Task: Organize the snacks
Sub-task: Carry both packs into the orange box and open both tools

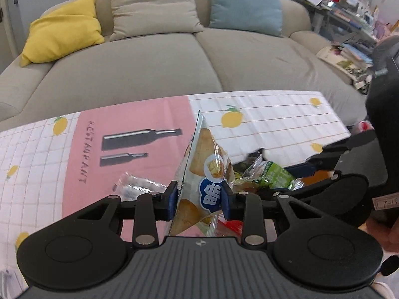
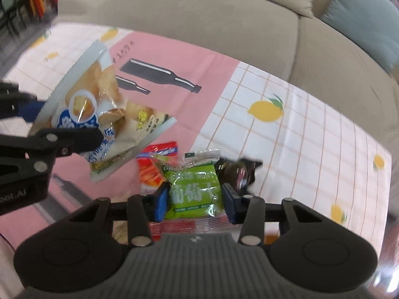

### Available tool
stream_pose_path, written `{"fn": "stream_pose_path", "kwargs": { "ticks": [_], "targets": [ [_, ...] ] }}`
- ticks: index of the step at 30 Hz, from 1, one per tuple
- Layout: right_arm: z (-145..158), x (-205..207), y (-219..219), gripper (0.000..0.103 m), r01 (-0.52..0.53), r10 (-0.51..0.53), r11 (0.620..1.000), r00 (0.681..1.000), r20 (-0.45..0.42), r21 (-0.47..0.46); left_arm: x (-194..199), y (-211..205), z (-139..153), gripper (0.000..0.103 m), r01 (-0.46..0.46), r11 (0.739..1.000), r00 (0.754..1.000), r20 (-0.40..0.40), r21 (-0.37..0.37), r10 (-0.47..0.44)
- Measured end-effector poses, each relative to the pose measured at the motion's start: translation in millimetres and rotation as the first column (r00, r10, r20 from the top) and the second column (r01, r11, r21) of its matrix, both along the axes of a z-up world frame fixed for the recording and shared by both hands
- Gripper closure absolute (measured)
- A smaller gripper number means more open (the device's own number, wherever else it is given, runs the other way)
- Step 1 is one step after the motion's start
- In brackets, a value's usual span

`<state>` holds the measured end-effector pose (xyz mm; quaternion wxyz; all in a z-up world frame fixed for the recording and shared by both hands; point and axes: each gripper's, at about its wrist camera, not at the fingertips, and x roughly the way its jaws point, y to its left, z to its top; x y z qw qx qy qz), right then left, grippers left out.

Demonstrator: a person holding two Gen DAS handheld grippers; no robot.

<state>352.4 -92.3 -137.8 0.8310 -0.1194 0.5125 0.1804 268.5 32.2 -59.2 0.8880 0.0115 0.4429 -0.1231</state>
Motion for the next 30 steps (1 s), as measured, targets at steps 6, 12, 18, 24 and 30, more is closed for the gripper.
{"fn": "stream_pose_path", "kwargs": {
  "ticks": [6, 12, 18, 24, 30],
  "targets": [
    [27, -63, -27, 0.06, 0.081, -0.085, 0.992, 0.996, 0.035, 0.101, -41, -12, 22, 0.065, 0.009, 0.998, 1.0, 0.011, -0.062, -0.008],
    [50, -128, -61, 0.06, 0.177, -0.192, 0.963, 0.98, 0.057, 0.205, -74, -26, 37, 0.065, 0.046, 0.988, 0.999, 0.007, -0.149, -0.045],
    [63, -179, -105, 0.06, 0.279, -0.303, 0.925, 0.951, 0.058, 0.257, -96, -49, 55, 0.065, 0.118, 0.977, 0.993, 0.04, -0.177, -0.113],
    [68, -207, -143, 0.06, 0.344, -0.363, 0.918, 0.929, 0.071, 0.199, -112, -88, 59, 0.065, 0.215, 0.963, 0.976, 0.05, -0.16, -0.21],
    [64, -216, -171, 0.06, 0.397, -0.412, 0.903, 0.909, 0.067, 0.167, -111, -128, 50, 0.065, 0.292, 0.947, 0.956, 0.025, -0.136, -0.291]
  ]
}}
